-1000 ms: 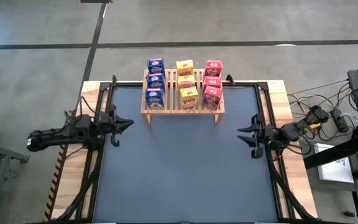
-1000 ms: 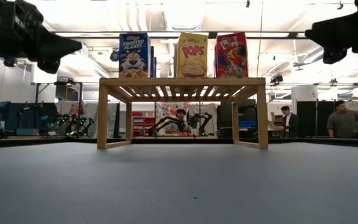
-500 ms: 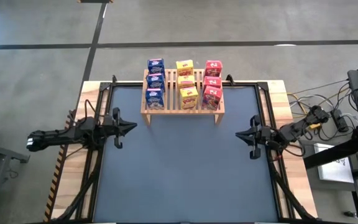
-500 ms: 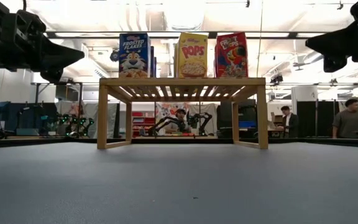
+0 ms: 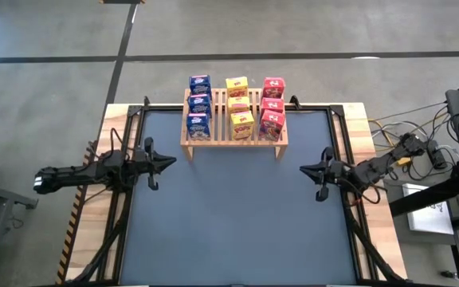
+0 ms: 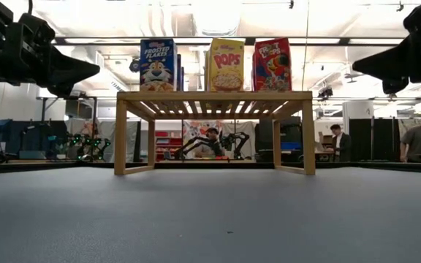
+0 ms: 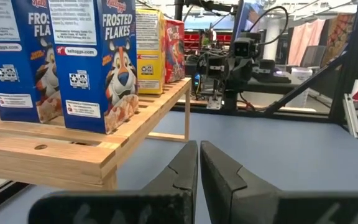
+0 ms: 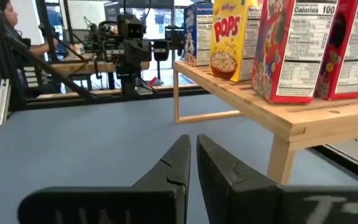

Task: Stack cereal on shelf
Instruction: Return to Home Position

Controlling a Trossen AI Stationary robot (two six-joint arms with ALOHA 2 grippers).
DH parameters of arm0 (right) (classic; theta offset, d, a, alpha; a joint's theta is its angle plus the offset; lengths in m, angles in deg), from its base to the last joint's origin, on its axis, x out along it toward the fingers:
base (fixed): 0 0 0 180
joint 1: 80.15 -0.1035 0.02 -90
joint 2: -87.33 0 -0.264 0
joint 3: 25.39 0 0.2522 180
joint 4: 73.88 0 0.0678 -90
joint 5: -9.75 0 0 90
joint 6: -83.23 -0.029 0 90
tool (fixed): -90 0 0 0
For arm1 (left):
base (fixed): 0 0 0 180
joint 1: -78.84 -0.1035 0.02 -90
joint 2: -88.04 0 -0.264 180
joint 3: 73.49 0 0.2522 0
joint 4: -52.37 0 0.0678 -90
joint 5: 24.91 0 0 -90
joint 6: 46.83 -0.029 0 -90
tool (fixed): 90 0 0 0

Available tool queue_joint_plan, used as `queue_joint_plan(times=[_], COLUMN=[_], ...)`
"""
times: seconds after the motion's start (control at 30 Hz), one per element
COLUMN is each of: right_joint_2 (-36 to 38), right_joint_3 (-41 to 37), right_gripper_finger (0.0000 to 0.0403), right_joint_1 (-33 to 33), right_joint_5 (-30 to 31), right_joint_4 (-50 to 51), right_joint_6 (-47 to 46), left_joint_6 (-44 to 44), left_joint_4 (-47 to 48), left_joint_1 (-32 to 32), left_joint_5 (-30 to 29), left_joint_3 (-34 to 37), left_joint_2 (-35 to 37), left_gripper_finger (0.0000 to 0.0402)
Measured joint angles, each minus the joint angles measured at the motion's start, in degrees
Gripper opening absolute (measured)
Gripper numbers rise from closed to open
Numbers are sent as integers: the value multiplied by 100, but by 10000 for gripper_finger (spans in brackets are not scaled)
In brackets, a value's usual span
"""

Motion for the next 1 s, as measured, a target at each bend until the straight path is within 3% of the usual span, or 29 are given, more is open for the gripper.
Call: queue_joint_plan(times=[0.33,1.0], right_joint_2=[-101,-101], right_joint_3=[-2,-7], right_gripper_finger=[18,18], right_joint_1=[-4,-4], right_joint_5=[-11,-17], right_joint_4=[-1,-7], right_joint_6=[661,942], left_joint_6=[-10,-13], left_joint_4=[6,-38], left_joint_1=[0,0], left_joint_5=[-1,-36], left_joint_3=[0,2], left_joint_2=[-38,-37], left_gripper_finger=[1,1])
